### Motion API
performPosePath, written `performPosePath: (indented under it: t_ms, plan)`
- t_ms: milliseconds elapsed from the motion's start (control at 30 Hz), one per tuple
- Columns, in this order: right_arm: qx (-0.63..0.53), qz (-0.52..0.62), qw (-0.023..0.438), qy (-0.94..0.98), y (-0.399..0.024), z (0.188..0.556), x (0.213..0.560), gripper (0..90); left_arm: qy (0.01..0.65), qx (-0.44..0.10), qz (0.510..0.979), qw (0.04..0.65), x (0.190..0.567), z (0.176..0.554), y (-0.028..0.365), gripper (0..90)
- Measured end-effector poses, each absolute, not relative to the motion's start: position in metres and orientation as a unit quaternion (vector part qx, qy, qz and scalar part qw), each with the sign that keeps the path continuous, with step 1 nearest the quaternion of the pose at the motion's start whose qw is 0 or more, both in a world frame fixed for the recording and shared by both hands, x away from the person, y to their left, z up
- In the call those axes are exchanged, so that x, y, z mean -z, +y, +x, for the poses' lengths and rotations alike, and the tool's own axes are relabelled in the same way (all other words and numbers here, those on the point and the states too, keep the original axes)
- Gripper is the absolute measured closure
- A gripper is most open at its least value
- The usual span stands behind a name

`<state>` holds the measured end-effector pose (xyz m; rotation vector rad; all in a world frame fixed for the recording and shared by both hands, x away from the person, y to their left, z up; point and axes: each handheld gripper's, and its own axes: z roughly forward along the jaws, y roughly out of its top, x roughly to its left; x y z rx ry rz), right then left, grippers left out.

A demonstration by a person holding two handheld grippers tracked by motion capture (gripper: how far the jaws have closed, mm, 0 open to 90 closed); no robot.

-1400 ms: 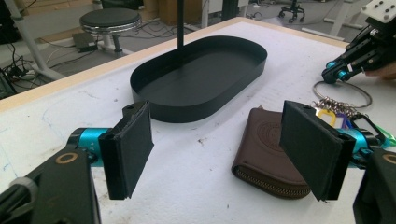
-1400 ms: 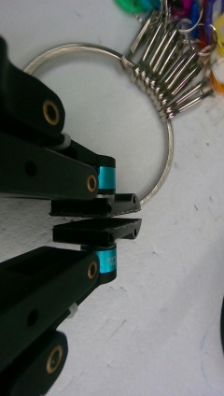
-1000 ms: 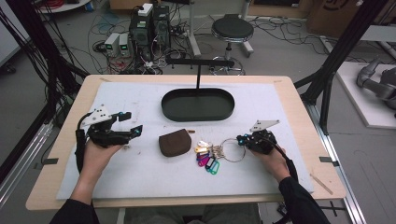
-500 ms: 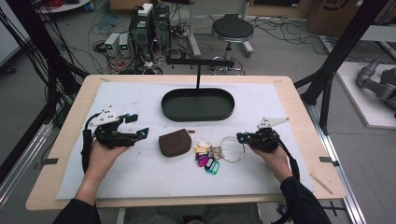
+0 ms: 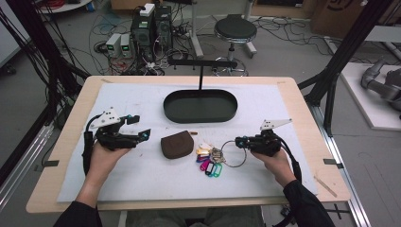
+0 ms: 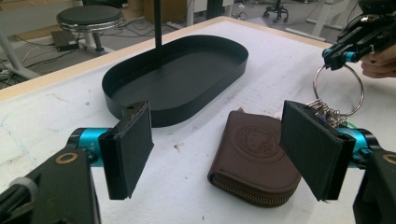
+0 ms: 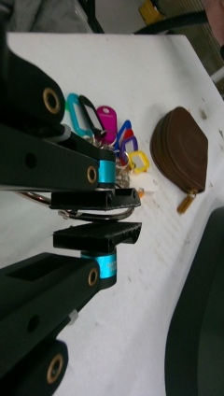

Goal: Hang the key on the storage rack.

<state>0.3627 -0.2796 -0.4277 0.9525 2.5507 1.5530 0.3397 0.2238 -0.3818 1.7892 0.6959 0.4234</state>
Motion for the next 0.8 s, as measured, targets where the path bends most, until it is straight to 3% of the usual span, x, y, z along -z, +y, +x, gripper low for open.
performPosePath:
  t_ms: [400,800]
  plan:
    - [-0.468,0.301,-0.015,0.83,-0.271,0.359,0.428,84.2,0.294,-0.179,0.756,0.558,0.381,0.339,0.224,25.9]
    - [-0.469,0.254,0.044,0.845,-0.26,0.356,0.396,84.7,0.291,-0.176,0.753,0.563,0.379,0.335,0.226,25.9]
